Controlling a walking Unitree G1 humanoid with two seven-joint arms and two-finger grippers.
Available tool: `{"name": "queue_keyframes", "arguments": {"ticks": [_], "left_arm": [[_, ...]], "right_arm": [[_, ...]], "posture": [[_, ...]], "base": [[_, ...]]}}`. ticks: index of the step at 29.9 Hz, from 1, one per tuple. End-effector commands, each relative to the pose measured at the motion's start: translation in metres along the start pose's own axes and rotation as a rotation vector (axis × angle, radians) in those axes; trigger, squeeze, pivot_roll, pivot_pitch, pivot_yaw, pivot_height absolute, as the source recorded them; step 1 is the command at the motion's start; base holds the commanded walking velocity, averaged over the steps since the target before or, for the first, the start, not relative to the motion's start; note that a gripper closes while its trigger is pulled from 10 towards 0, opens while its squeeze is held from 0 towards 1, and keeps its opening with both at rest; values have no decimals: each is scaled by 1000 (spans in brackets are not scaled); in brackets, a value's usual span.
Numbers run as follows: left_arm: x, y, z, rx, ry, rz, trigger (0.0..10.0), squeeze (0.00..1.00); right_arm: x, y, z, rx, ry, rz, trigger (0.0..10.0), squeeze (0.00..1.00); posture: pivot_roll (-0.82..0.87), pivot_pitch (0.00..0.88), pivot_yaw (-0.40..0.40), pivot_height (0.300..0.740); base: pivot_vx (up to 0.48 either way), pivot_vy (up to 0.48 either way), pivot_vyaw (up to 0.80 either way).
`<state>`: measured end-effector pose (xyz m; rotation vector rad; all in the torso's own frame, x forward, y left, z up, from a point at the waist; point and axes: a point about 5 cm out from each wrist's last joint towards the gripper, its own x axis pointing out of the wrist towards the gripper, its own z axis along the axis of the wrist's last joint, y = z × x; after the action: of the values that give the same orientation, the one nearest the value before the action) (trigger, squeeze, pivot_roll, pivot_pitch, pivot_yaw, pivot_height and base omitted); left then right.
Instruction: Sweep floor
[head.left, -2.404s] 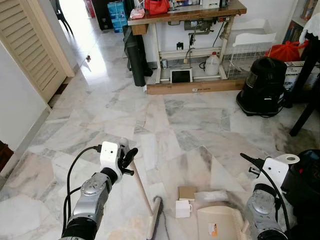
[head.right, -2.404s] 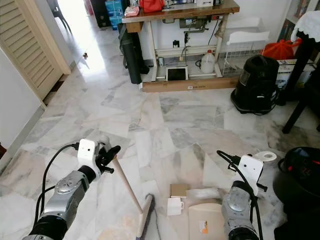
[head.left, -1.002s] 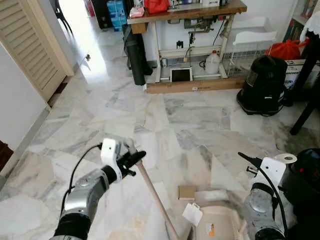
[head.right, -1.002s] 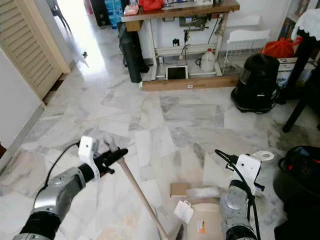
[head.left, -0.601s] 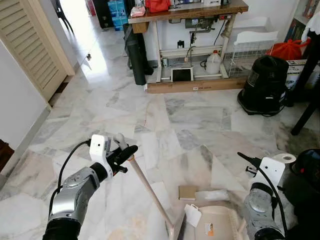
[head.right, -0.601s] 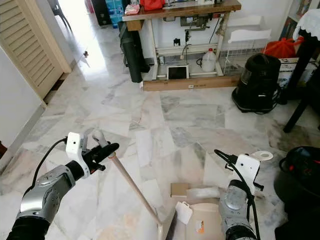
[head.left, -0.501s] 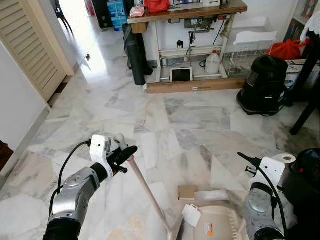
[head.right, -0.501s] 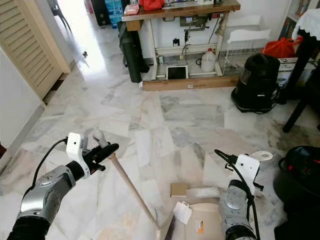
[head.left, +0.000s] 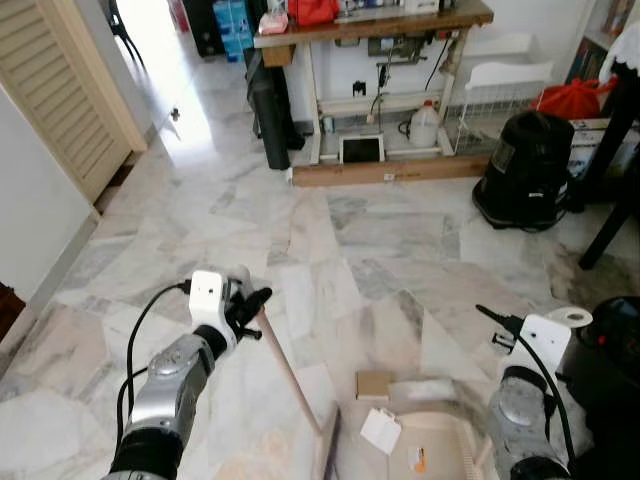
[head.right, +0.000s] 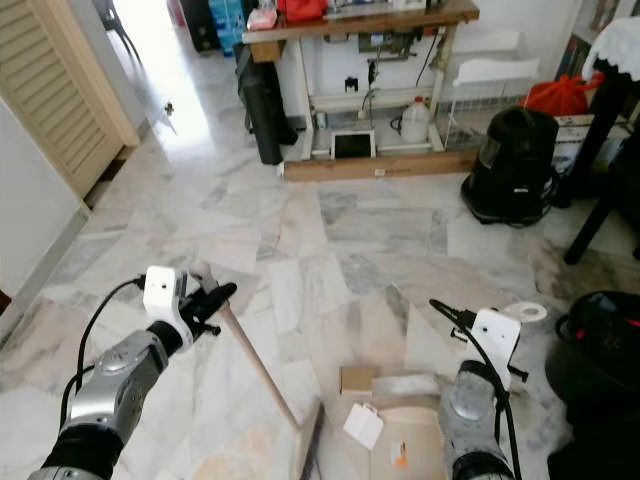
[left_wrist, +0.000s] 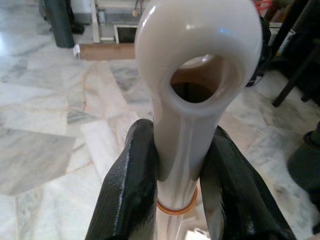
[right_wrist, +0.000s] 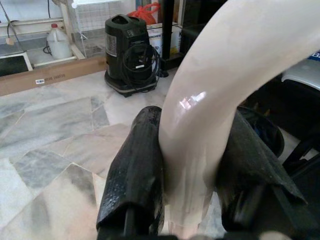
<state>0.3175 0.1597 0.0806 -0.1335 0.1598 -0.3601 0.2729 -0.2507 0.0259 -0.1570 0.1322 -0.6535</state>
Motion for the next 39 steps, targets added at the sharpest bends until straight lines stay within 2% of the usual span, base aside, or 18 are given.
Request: {"name": "queue_keyframes", "arguments": {"ticks": [1,7,11,16,20,32,39], "left_arm": [[3,3,-2,-5,5,39,10000,0],[13,-11,-13,-59,38,-5,10000,0],[16,-13,-16,-102,37,0,10000,0],[19,-18,-21,-145,64,-59,10000,0],[19,-18,-23,-134,82,-73,10000,0],[14,-18,-43,-221,138,-139,10000,0],[14,-16,-44,-250,131,-142,10000,0]], "right_arm": [[2,2,5,13,-21,3,10000,0],[2,1,5,13,-26,5,10000,0],[1,2,5,13,-27,10,10000,0],[0,0,2,12,-21,8,10000,0],[0,0,3,12,-22,5,10000,0],[-1,4,3,19,-17,15,10000,0],[-3,9,2,29,-8,20,10000,0]], "posture": [[-41,0,116,740],[-52,0,115,740],[-63,0,113,740],[-63,0,113,740],[-61,0,115,740],[-51,0,122,740],[-47,0,124,740]], "base": [[0,0,0],[0,0,0],[0,0,0],[0,0,0],[0,0,0],[0,0,0],[0,0,0]]}}
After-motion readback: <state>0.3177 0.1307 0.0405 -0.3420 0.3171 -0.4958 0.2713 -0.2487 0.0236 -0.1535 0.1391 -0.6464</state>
